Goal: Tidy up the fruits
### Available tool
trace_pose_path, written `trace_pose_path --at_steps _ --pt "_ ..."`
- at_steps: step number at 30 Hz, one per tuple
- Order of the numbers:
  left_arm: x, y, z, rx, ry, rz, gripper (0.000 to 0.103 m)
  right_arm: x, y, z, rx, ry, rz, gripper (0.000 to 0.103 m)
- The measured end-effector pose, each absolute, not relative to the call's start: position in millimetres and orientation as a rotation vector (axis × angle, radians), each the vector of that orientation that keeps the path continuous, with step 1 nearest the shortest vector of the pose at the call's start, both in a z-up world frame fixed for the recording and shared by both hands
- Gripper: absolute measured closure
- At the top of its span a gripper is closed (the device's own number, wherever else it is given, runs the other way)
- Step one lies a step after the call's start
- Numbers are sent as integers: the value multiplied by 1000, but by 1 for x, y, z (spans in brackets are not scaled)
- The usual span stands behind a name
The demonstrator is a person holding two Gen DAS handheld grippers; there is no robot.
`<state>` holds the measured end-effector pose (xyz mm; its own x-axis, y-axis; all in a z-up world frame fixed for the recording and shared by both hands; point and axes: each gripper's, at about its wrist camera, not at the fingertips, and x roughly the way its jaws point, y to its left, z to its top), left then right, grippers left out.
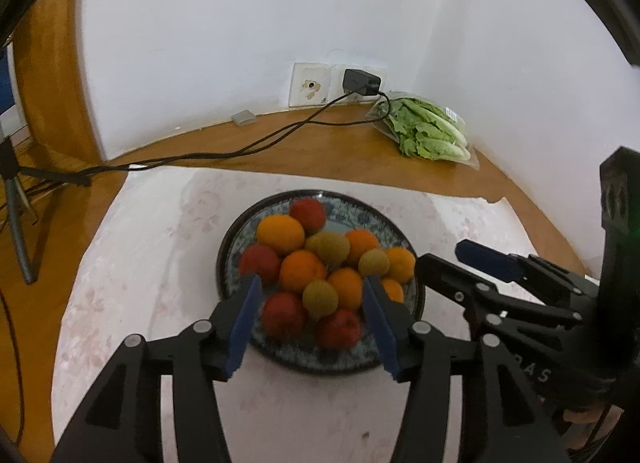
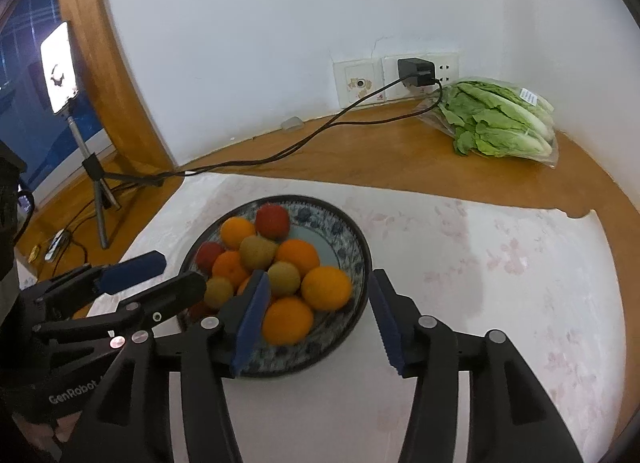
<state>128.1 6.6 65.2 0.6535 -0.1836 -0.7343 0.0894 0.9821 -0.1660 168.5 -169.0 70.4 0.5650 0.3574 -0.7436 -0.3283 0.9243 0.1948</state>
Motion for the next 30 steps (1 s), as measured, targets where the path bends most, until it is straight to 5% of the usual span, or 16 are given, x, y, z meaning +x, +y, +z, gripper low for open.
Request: trace_pose_path --at_steps 11,30 --pt "93 16 53 -122 878 -96 31 123 -174 68 37 898 397 39" --pt "86 3 7 -29 937 -3 25 103 -186 23 31 949 258 35"
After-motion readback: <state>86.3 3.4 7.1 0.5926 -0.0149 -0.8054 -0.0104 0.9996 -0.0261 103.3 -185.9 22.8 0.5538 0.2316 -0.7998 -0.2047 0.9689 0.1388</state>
